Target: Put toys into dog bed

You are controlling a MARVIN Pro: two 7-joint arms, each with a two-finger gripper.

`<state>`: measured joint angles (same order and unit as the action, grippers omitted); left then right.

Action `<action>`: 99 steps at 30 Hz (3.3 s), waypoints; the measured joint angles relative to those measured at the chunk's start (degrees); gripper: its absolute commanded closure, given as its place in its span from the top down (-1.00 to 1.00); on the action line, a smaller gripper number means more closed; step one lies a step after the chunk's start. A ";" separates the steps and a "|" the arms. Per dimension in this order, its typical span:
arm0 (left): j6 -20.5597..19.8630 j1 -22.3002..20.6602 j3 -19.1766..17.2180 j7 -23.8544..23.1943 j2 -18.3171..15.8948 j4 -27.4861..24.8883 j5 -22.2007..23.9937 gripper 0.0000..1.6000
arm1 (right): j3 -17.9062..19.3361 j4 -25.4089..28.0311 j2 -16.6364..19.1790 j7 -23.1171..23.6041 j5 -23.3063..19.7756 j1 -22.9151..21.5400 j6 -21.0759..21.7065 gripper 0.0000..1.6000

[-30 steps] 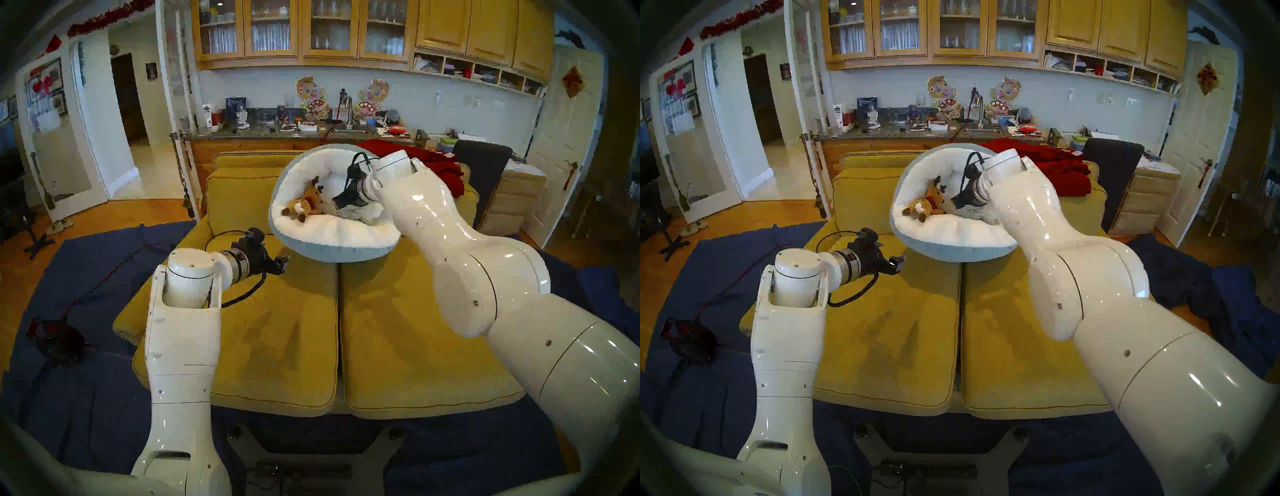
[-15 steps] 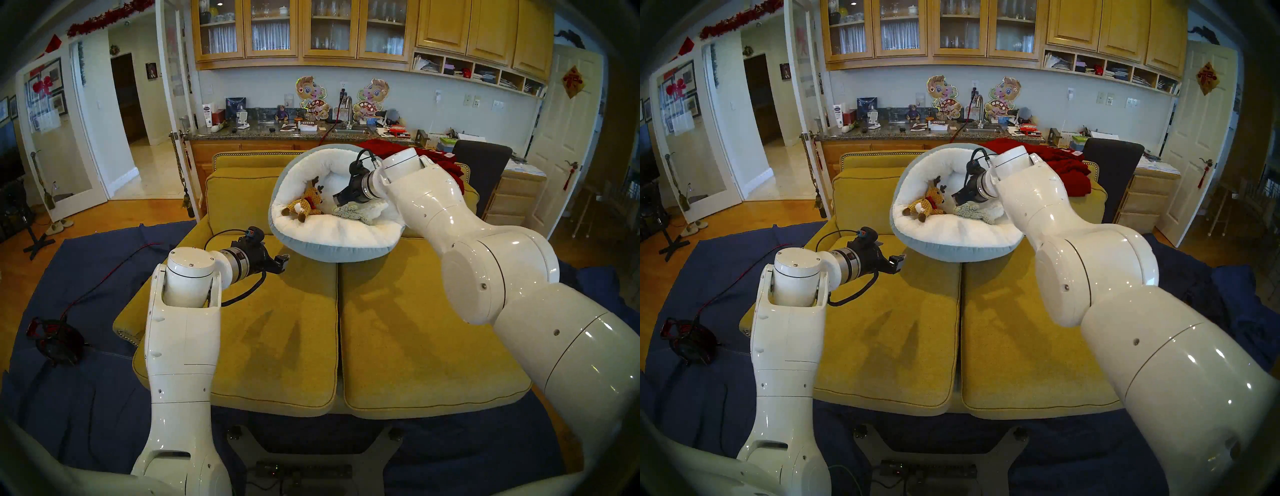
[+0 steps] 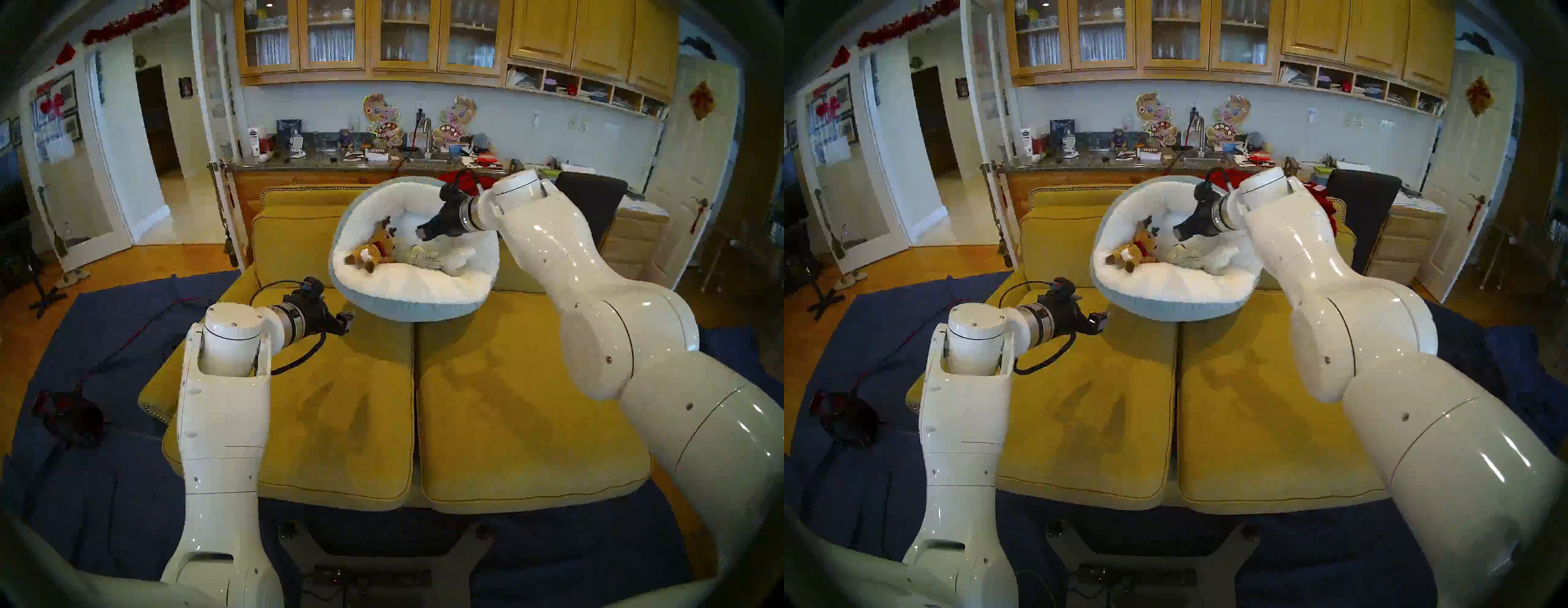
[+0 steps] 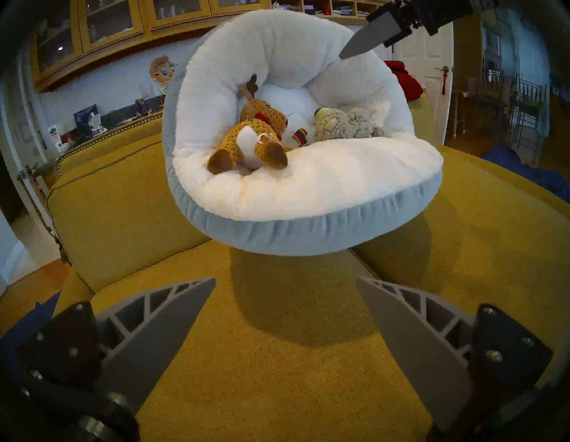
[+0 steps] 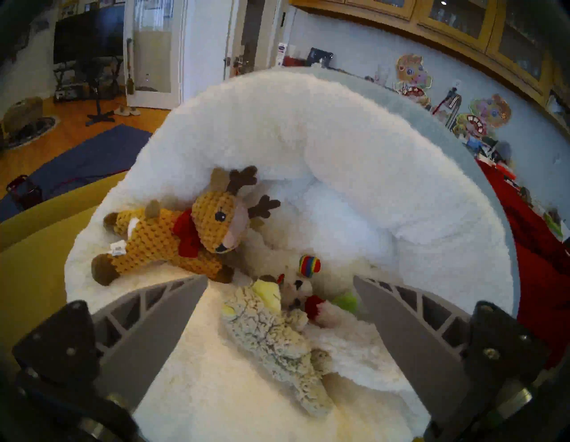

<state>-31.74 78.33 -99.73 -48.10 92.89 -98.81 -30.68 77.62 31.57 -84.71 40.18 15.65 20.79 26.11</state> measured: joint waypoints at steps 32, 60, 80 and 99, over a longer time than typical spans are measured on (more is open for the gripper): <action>0.00 0.09 0.02 0.03 -0.01 0.17 -0.03 1.00 | 4.27 17.39 9.72 8.31 -1.50 11.01 11.28 1.00; 0.00 0.12 0.02 0.04 -0.02 0.21 -0.03 1.00 | 13.81 34.50 19.20 17.62 -6.50 31.45 14.06 1.00; 0.00 0.04 0.01 0.05 -0.01 0.06 0.02 1.00 | 23.31 48.09 15.81 20.52 -13.81 45.76 4.79 1.00; -0.01 -0.04 0.00 0.02 0.00 -0.12 0.06 1.00 | 24.40 57.23 4.02 1.37 -5.39 52.23 0.46 1.00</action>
<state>-31.75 78.29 -99.73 -48.07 92.88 -98.93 -30.62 102.03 88.79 -80.69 41.55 10.26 73.03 26.56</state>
